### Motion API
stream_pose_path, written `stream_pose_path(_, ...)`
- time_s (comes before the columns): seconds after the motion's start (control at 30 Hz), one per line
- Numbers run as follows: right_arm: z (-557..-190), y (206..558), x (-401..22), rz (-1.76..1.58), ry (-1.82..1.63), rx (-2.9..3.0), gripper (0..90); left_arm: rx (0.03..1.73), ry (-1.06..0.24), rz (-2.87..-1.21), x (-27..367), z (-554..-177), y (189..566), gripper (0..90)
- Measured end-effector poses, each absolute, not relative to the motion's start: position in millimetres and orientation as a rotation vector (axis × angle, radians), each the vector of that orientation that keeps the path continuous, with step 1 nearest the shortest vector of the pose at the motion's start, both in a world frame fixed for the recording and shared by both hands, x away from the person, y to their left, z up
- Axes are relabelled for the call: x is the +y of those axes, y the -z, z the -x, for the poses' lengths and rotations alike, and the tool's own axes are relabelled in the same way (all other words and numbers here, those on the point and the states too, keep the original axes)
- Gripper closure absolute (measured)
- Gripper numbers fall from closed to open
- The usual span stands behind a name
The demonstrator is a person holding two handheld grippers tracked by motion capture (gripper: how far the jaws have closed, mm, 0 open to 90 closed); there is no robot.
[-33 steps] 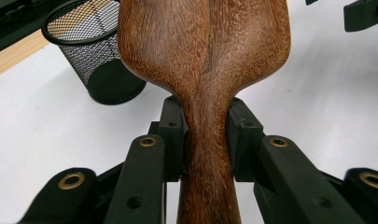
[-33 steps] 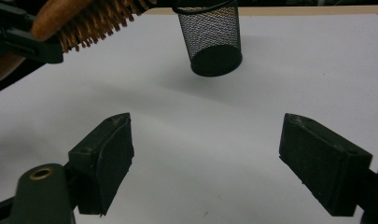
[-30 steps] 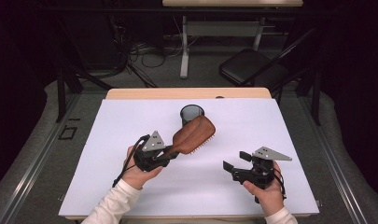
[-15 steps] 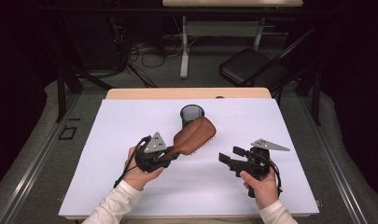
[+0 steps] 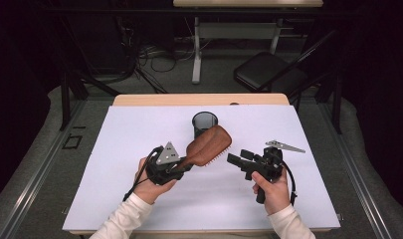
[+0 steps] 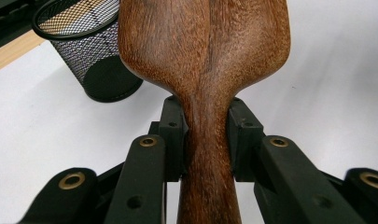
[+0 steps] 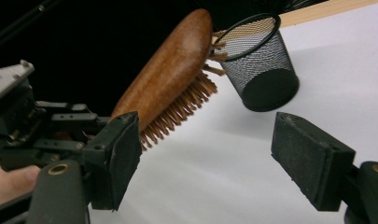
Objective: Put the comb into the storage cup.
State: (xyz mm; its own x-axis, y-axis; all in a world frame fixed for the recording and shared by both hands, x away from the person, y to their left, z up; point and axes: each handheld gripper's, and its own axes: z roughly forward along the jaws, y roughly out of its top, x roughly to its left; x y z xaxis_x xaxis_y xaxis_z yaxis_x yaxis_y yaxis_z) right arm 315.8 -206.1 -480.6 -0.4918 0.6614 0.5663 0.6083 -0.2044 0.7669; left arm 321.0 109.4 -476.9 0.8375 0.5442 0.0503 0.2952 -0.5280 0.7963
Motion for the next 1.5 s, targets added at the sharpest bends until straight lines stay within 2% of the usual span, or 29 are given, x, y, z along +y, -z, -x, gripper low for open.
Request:
stream_pose_path(0.5,-332,478,-191,-1.661,-1.912,1.899,23.4,0.604,-0.368,-2.153,107,-319,478,71.4)
stream_pose_path(0.9,-341,477,-189,-1.715,-1.97,1.896,26.3,0.601,-0.36,-2.129,105,-317,476,71.4)
stream_pose_path(1.07,-343,474,-188,-1.709,-1.995,1.886,31.6,0.598,-0.354,-2.117,103,-316,477,71.4)
stream_pose_path(1.5,-350,460,-178,-1.708,-2.011,1.904,31.7,0.61,-0.353,-2.055,106,-314,472,71.4)
